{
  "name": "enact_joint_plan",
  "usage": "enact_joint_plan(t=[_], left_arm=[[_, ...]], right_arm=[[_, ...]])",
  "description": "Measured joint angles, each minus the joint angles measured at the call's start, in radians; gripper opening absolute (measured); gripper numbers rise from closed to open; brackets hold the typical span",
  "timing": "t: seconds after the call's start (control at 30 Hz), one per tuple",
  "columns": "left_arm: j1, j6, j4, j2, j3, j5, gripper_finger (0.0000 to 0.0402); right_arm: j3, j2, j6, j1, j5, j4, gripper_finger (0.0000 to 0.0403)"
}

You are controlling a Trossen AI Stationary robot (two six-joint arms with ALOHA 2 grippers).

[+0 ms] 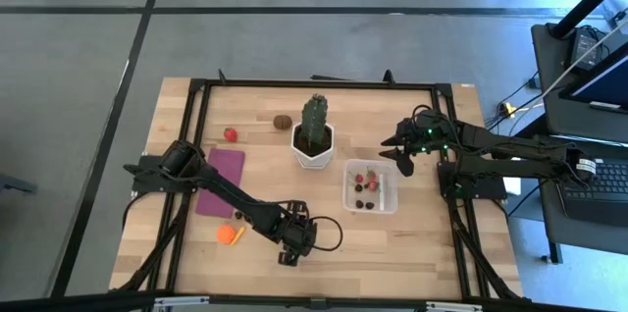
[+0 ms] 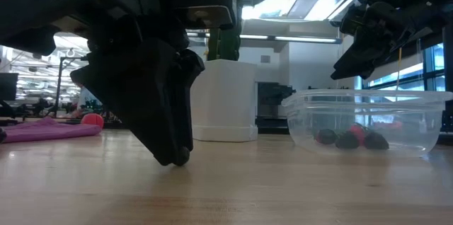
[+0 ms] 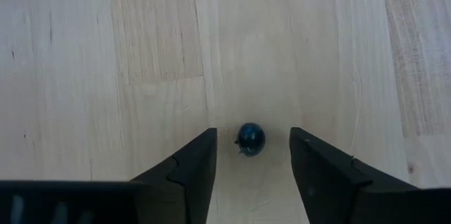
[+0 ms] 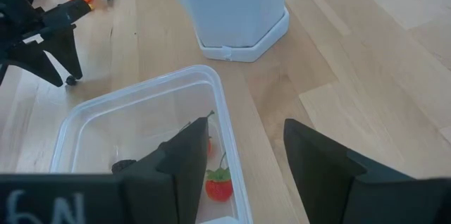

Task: Pick and placing Produce into tupperware
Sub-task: Put the blueberry into the transparent bin

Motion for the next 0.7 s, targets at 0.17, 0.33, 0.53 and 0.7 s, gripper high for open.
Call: enact_joint_plan(t=[0.17,0.33,0.53,0.7], left_arm=[[0.001,0.002,0.025,0.014,0.0,-0.002,0.0175],[0.003,0.0,0.03,0.03,0.004,0.003,0.018],[0.004,0.004,0.034,0.029,0.003,0.001,0.0181],[0.0,0.008,0.041,0.029,0.002,-0.005,0.0179]], right_arm=[[0.0,0.0,0.0,0.0,0.0,0.0,0.0188],[0.0,0.0,0.0,0.0,0.0,-0.004,0.0188],[0.0,0.001,0.0,0.001,-0.001,-0.007,0.0188],[0.0,0.001,0.0,0.001,-0.001,-0.008,0.0188]])
